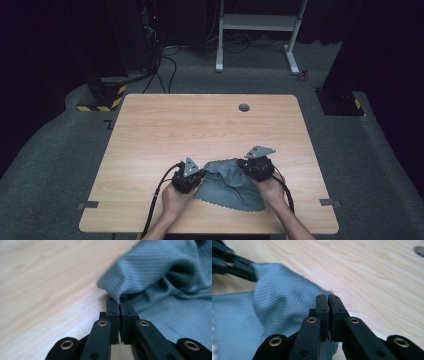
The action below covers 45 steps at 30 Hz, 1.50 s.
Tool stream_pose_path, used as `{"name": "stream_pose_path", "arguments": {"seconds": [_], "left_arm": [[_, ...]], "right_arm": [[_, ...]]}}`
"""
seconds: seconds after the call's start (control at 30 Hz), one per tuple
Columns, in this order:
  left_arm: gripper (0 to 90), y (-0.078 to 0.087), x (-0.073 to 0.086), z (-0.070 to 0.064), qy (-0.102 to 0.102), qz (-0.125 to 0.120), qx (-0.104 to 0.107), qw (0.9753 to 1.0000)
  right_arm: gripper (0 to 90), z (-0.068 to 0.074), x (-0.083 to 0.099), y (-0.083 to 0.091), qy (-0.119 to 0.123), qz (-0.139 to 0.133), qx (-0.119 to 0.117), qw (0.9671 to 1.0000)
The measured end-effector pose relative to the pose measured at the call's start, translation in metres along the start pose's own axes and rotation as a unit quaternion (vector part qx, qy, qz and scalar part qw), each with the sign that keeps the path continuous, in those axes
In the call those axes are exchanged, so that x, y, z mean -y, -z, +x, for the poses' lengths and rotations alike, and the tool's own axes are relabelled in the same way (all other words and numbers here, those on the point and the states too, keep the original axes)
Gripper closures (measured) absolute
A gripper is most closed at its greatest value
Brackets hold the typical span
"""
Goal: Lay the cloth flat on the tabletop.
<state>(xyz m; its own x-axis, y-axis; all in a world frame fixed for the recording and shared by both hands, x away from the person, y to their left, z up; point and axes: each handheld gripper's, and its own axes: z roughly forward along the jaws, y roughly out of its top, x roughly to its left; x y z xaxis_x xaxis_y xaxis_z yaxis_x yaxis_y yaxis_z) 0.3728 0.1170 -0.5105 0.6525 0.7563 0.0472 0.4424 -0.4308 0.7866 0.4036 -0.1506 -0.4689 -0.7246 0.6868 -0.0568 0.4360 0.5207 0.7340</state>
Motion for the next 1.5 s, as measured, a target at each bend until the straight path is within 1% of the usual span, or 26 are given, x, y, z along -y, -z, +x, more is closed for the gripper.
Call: {"name": "stream_pose_path", "arguments": {"seconds": [0.03,0.1,0.13,0.2,0.23,0.3,0.33,0.4,0.47,0.5,0.53,0.63,0.7,0.77,0.83,0.87,0.93,1.03,1.07,1.13,1.23,1.3,1.37,1.4,1.43,1.5], "left_arm": [[87.3,-0.001,-0.003,0.002,0.0,0.0,-0.008,1.0],[87.2,-0.004,-0.008,0.005,-0.007,0.012,-0.016,0.9998],[87.2,-0.006,-0.01,0.006,-0.013,0.017,-0.023,0.9995],[86.1,-0.012,-0.011,0.006,-0.013,0.029,-0.03,0.9991],[83.9,-0.014,-0.01,0.006,-0.012,0.033,-0.035,0.9988],[75.6,-0.017,-0.008,0.006,-0.009,0.039,-0.044,0.9982],[71.1,-0.016,-0.006,0.007,-0.006,0.04,-0.043,0.9983],[62.7,-0.014,-0.003,0.008,0.006,0.036,-0.043,0.9984],[57.4,-0.013,0.0,0.011,0.015,0.034,-0.044,0.9983],[55.2,-0.013,0.001,0.013,0.023,0.03,-0.039,0.9985],[54.1,-0.013,0.002,0.014,0.036,0.027,-0.027,0.9986],[54.7,-0.013,-0.001,0.013,0.046,0.017,-0.002,0.9988],[58.1,-0.015,-0.006,0.009,0.043,0.017,0.008,0.9989],[67.4,-0.017,-0.012,0.007,0.033,0.023,0.01,0.9991],[77.9,-0.019,-0.016,0.007,0.024,0.025,0.003,0.9994],[83.0,-0.019,-0.019,0.008,0.023,0.024,0.004,0.9994],[88.1,-0.02,-0.026,0.01,0.018,0.027,0.003,0.9995],[88.7,-0.016,-0.038,0.015,0.007,0.022,-0.001,0.9997],[88.7,-0.013,-0.043,0.017,0.003,0.018,-0.005,0.9998],[88.6,-0.009,-0.052,0.021,-0.007,0.008,-0.018,0.9998],[87.9,-0.006,-0.061,0.026,-0.023,0.002,-0.046,0.9987],[86.3,-0.011,-0.064,0.03,-0.021,0.007,-0.06,0.998],[84.8,-0.02,-0.063,0.034,-0.016,0.026,-0.068,0.9972],[83.5,-0.024,-0.06,0.035,-0.01,0.037,-0.068,0.9969],[80.3,-0.028,-0.057,0.036,-0.003,0.042,-0.066,0.9969],[68.7,-0.029,-0.05,0.034,0.016,0.04,-0.059,0.9973]], "right_arm": [[86.9,-0.003,0.0,-0.002,-0.006,0.003,0.005,1.0],[86.8,-0.008,0.002,-0.008,-0.014,0.011,0.008,0.9998],[86.7,-0.009,0.003,-0.012,-0.015,0.018,0.01,0.9997],[83.1,-0.008,0.006,-0.021,-0.013,0.03,0.01,0.9994],[79.4,-0.008,0.007,-0.024,-0.016,0.037,0.004,0.9992],[77.2,-0.008,0.01,-0.027,-0.027,0.038,-0.015,0.9988],[76.8,-0.008,0.012,-0.025,-0.031,0.034,-0.021,0.9987],[75.7,-0.01,0.013,-0.018,-0.035,0.025,-0.018,0.9989],[73.5,-0.017,0.015,-0.011,-0.049,0.02,-0.015,0.9985],[72.1,-0.021,0.017,-0.009,-0.061,0.02,-0.014,0.9978],[70.7,-0.025,0.019,-0.008,-0.073,0.023,-0.016,0.997],[68.7,-0.029,0.026,-0.009,-0.086,0.03,-0.023,0.9956],[68.8,-0.028,0.029,-0.013,-0.086,0.039,-0.026,0.9951],[71.1,-0.026,0.03,-0.019,-0.088,0.048,-0.033,0.9944],[77.2,-0.024,0.03,-0.025,-0.078,0.062,-0.038,0.9943],[80.4,-0.022,0.03,-0.027,-0.07,0.073,-0.04,0.9941],[87.5,-0.02,0.029,-0.027,-0.061,0.077,-0.038,0.9945],[89.4,-0.019,0.028,-0.026,-0.05,0.078,-0.03,0.9952],[89.6,-0.019,0.028,-0.025,-0.046,0.07,-0.025,0.9961],[89.6,-0.02,0.025,-0.019,-0.052,0.054,-0.018,0.997],[89.6,-0.023,0.018,-0.011,-0.049,0.023,-0.003,0.9985],[89.4,-0.025,0.011,-0.008,-0.047,0.012,0.01,0.9988],[89.2,-0.027,0.007,-0.012,-0.049,0.016,0.02,0.9985],[89.2,-0.029,0.006,-0.016,-0.057,0.023,0.021,0.9979],[89.2,-0.032,0.007,-0.02,-0.062,0.031,0.022,0.9973],[89.2,-0.034,0.009,-0.027,-0.069,0.042,0.022,0.9965]]}}
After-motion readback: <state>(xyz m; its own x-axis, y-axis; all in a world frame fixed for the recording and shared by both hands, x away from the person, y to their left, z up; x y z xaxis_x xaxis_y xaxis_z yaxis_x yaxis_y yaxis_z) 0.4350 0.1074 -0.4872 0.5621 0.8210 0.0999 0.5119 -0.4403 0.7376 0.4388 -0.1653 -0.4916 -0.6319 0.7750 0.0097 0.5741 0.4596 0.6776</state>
